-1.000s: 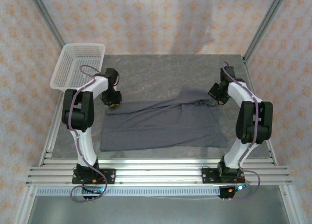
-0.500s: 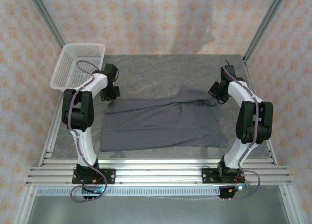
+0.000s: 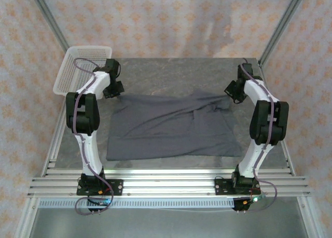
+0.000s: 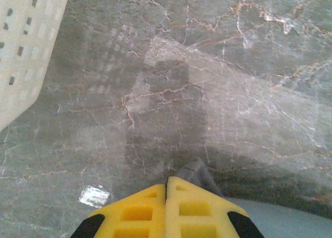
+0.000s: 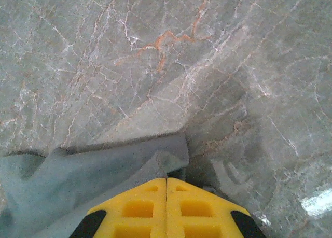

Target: Fold the inside-out t-shirt

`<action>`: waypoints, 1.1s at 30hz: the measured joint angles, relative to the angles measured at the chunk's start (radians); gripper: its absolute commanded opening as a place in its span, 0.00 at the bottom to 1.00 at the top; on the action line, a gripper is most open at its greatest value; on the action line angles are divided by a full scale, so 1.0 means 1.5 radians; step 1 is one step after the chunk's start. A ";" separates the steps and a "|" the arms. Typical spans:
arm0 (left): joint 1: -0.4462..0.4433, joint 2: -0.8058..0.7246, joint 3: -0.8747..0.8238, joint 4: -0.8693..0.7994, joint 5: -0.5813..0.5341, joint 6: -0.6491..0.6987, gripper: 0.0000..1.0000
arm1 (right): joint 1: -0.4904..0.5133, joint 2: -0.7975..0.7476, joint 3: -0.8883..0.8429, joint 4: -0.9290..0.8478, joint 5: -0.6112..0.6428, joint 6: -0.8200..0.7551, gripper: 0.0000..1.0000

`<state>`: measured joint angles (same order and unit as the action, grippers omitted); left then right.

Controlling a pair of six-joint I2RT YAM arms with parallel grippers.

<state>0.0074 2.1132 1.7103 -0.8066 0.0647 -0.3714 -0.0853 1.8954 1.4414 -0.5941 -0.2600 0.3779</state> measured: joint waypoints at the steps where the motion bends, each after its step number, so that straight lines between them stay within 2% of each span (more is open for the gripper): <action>1: 0.002 0.004 0.008 0.000 0.001 -0.002 0.00 | 0.000 0.007 0.012 -0.002 -0.001 0.000 0.00; 11: 0.005 0.017 0.080 -0.005 0.004 -0.017 0.00 | -0.001 0.034 0.128 -0.012 -0.017 -0.003 0.00; 18: 0.012 -0.009 0.015 0.002 0.007 -0.034 0.00 | -0.001 0.040 0.136 -0.024 -0.032 -0.011 0.00; 26: 0.049 -0.038 -0.017 0.023 0.053 -0.062 0.00 | -0.001 0.048 0.169 -0.043 -0.045 -0.010 0.00; 30: 0.050 -0.082 -0.051 0.033 0.064 -0.069 0.00 | -0.001 0.038 0.156 -0.037 -0.049 -0.010 0.00; 33: 0.050 -0.139 -0.105 0.048 0.075 -0.073 0.00 | -0.001 -0.016 0.068 -0.018 -0.048 -0.007 0.00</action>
<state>0.0830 1.9041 1.5536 -0.7345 0.1776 -0.4808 -0.0868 1.8713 1.5436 -0.6216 -0.3313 0.3679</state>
